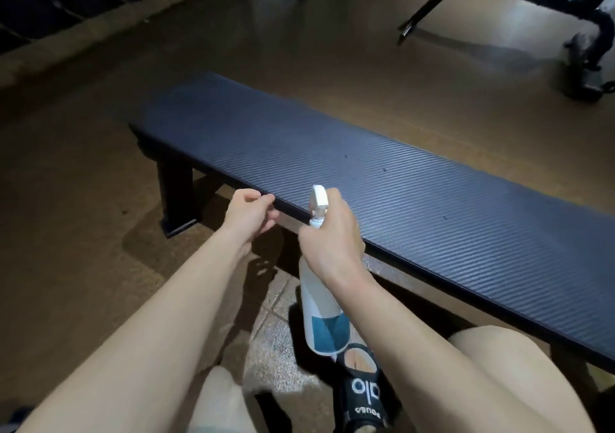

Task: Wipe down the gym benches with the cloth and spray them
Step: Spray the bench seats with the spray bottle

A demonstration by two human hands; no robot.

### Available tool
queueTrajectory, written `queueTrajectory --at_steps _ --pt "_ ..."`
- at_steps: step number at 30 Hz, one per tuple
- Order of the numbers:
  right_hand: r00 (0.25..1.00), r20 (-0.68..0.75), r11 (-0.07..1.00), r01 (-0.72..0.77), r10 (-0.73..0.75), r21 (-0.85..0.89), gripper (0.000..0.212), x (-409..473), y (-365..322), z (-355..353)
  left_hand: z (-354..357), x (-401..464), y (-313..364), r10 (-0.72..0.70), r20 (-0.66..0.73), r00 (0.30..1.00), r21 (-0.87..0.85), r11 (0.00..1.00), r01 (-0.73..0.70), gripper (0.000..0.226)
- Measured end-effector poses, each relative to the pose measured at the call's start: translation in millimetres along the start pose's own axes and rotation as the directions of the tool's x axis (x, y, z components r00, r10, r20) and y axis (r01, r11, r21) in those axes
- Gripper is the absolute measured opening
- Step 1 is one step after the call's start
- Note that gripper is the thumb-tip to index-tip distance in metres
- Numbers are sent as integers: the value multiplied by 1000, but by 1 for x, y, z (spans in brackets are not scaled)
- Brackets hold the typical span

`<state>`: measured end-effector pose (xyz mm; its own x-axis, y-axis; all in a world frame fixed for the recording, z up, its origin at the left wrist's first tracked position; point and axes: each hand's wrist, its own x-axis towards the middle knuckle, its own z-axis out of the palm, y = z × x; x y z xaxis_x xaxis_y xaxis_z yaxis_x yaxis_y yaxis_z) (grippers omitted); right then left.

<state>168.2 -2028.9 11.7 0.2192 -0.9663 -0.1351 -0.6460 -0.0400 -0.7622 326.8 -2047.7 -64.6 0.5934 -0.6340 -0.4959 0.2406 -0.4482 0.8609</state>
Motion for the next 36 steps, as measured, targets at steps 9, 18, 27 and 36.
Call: queueTrajectory --at_steps 9,18,27,36 --pt "980 195 999 32 -38 36 26 55 -53 26 -45 47 50 -81 -146 986 -78 994 70 63" --pt "954 270 991 117 -129 58 23 94 -91 84 -83 108 74 -108 -269 957 -256 966 37 57" --pt "967 211 990 143 -143 18 24 105 -131 159 -156 158 89 -40 -226 973 -465 882 -72 57" --pt "988 131 995 87 -79 -55 19 112 -188 216 -196 176 94 -61 6 998 -447 892 57 54"
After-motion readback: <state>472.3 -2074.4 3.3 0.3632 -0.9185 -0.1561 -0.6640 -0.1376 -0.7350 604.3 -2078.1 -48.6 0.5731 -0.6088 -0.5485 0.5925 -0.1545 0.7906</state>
